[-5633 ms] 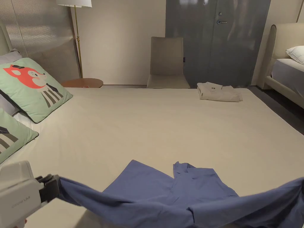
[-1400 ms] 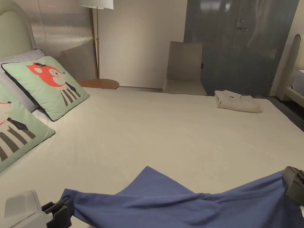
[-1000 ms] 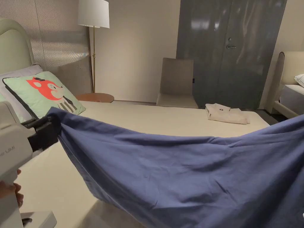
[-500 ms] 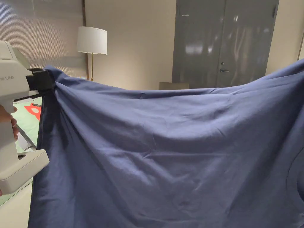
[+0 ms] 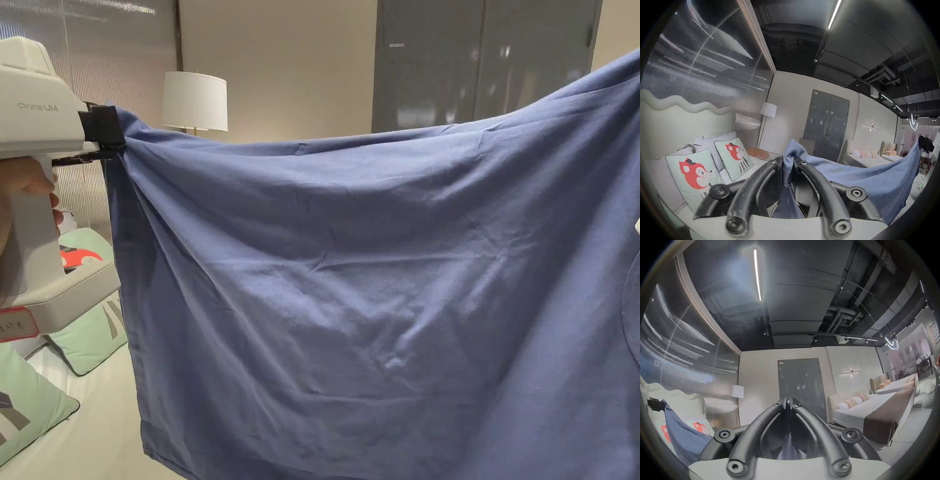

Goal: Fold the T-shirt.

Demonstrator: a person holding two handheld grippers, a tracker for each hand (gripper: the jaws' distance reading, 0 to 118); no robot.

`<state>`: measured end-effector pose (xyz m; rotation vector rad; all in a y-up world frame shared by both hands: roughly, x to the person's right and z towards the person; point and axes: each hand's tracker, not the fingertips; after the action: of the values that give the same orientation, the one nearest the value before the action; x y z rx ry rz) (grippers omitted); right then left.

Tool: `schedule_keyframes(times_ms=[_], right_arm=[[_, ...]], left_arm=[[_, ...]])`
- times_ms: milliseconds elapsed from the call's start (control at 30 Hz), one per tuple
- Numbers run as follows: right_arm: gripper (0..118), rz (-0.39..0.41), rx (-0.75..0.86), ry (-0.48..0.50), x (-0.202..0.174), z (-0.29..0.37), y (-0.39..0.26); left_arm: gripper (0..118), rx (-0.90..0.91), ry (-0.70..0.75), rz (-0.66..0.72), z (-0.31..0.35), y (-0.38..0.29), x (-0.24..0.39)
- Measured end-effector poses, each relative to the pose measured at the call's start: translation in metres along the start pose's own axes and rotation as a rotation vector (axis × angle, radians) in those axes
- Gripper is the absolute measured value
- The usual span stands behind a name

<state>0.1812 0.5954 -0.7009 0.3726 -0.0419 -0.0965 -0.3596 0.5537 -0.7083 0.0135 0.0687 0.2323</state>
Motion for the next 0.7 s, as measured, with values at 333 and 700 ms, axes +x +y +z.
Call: schedule_keyframes(times_ms=[333,700], right_arm=[[3,0.016,0.017,-0.038,-0.014,-0.096,-0.029],[3,0.022,-0.040,-0.062,-0.015,-0.140,-0.089]], left_arm=[[7,0.008,0.033,-0.001,-0.115,0.009,0.010],[7,-0.004,0.033,0.026,-0.176,-0.043,0.010]])
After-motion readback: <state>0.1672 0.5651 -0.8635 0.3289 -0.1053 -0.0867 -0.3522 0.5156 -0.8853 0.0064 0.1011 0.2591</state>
